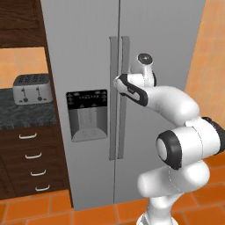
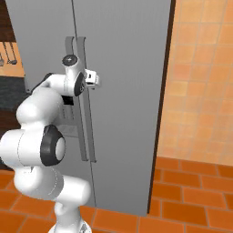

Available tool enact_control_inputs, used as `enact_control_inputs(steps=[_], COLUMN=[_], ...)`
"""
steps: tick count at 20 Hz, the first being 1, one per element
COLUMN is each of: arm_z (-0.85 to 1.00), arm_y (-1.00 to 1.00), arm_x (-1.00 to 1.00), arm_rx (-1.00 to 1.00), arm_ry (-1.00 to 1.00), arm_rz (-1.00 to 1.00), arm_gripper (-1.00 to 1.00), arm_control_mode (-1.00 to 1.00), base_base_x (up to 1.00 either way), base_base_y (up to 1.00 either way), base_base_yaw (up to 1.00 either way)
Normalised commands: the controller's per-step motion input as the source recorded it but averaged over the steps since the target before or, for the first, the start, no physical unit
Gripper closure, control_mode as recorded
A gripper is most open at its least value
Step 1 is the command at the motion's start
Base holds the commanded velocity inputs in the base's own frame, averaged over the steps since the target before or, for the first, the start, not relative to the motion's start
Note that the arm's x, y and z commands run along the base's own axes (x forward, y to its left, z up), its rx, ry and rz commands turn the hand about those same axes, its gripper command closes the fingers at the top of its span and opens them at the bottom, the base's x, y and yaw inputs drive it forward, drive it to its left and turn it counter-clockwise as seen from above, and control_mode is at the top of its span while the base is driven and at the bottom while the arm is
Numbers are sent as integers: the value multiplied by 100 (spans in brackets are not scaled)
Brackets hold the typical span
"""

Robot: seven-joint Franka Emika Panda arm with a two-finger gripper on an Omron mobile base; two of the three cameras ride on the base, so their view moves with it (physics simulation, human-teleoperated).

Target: Take the strawberry from the fridge and place it on top of the pancake, located on the dining counter.

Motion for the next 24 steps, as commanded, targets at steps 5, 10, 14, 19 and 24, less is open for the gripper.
enact_control_inputs(steps=[5,10,14,19,24], arm_z=[-21,-20,-51,-52,-35], arm_y=[0,1,0,-1,-14], arm_x=[66,75,70,49,21], arm_rx=[-2,-2,0,0,0], arm_ry=[-5,-3,-17,-20,-12], arm_rz=[-5,-10,-5,-3,-4], arm_gripper=[-100,-100,100,100,100], arm_control_mode=[-100,-100,-100,-100,-100], base_base_x=[0,0,0,0,0], base_base_y=[0,0,0,0,0], base_base_yaw=[0,0,0,0,0])
